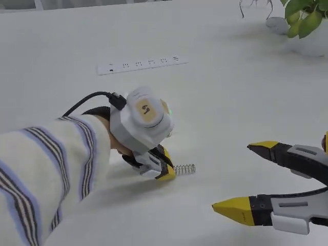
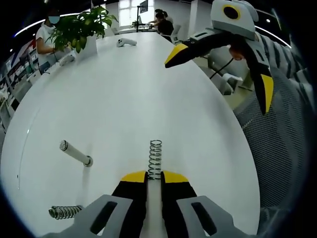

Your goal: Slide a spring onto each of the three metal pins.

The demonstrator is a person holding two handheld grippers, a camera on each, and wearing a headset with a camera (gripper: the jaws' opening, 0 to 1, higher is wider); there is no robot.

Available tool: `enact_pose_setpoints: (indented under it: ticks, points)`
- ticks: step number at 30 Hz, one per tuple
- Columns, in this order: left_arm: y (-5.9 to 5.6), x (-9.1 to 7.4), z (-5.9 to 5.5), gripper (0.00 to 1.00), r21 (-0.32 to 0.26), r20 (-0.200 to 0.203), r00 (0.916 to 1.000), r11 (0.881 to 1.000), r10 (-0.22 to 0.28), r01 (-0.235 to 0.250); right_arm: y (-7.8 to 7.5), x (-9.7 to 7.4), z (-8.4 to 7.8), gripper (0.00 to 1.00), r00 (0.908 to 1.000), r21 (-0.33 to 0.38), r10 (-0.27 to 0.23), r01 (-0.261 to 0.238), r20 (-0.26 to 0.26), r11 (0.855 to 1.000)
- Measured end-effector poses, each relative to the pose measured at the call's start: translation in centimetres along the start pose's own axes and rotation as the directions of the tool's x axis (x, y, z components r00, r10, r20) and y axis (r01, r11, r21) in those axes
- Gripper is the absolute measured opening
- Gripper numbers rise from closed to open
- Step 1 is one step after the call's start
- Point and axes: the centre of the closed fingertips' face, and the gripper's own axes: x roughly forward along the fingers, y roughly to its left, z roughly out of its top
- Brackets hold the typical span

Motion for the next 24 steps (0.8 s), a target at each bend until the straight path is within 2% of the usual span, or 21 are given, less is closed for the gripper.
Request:
enact_pose_setpoints:
  ticks: [2, 5, 7, 10, 11, 13, 16, 24]
  points:
    - [0.0, 0.0, 0.0, 0.02, -0.001, 0.002, 1.0, 1.0, 0.002, -0.002, -0.1, -0.1, 0.0, 0.86, 1.0, -0.003, -0.004, 0.004, 0.0, 1.0]
    - [0.1, 0.0, -0.1, 0.02, -0.038, -0.013, 0.9997, 0.999, 0.023, -0.023, -0.3, -0.3, 0.0, 0.86, 0.9999, -0.004, -0.011, 0.011, -0.001, 1.0]
    - [0.0, -0.1, -0.2, 0.02, -0.013, -0.007, 0.9997, 1.0, 0.024, -0.024, -0.3, -0.3, 0.0, 0.86, 0.9999, -0.001, -0.011, 0.011, -0.001, 1.0]
    - [0.0, -0.2, -0.1, 0.02, -0.009, 0.006, 0.9996, 1.0, 0.027, -0.027, -0.3, -0.3, 0.0, 0.86, 0.9999, 0.002, -0.011, 0.011, 0.0, 1.0]
    - [0.3, -0.4, -0.2, 0.02, -0.03, 0.004, 0.999, 0.999, 0.045, -0.045, -0.4, -0.2, 0.0, 0.87, 0.9998, 0.006, -0.017, 0.017, 0.001, 1.0]
    - [0.5, -0.7, -0.4, 0.02, -0.079, 0.001, 0.9988, 0.996, 0.05, -0.05, -0.4, -0.2, 0.0, 0.87, 0.9998, 0.008, -0.02, 0.02, 0.001, 1.0]
    - [0.7, -1.3, -0.1, 0.02, -0.054, 0.035, 0.9976, 0.997, 0.06, -0.058, -0.6, -0.2, 0.0, 0.88, 0.9996, 0.001, -0.028, 0.028, -0.007, 1.0]
    - [1.2, -3.0, 0.0, 0.02, -0.096, 0.091, 0.9912, 0.992, 0.096, -0.088, -0.7, -0.4, 0.2, 0.87, 0.9998, -0.006, -0.02, 0.02, -0.006, 1.0]
